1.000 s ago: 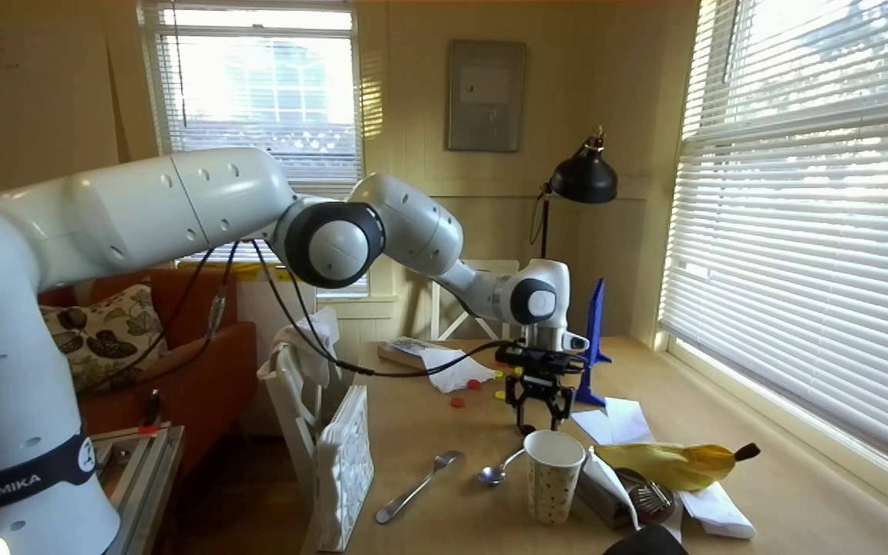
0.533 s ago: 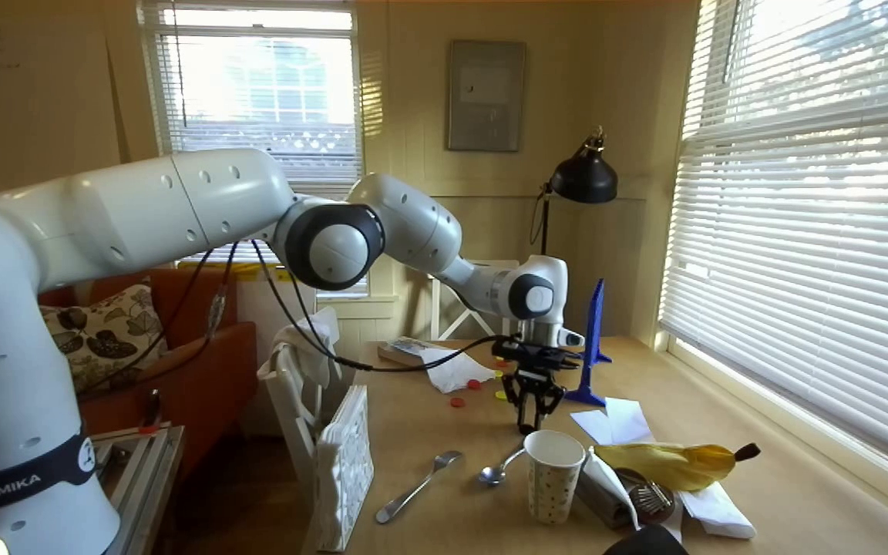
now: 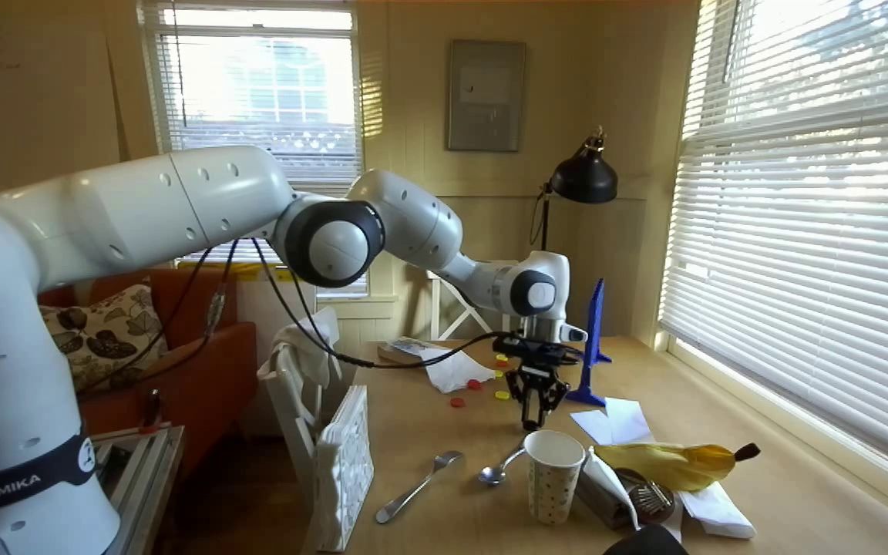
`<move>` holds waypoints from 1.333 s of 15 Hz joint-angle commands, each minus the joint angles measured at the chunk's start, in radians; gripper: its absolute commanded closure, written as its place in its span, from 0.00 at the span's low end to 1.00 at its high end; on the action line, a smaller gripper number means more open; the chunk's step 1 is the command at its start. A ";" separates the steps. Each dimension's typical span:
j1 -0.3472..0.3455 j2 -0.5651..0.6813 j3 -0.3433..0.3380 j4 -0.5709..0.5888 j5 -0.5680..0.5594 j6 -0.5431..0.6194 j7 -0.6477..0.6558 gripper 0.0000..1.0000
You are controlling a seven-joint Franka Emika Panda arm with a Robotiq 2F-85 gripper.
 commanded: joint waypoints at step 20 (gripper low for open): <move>-0.030 -0.574 -0.106 -0.580 0.081 -0.012 0.649 0.67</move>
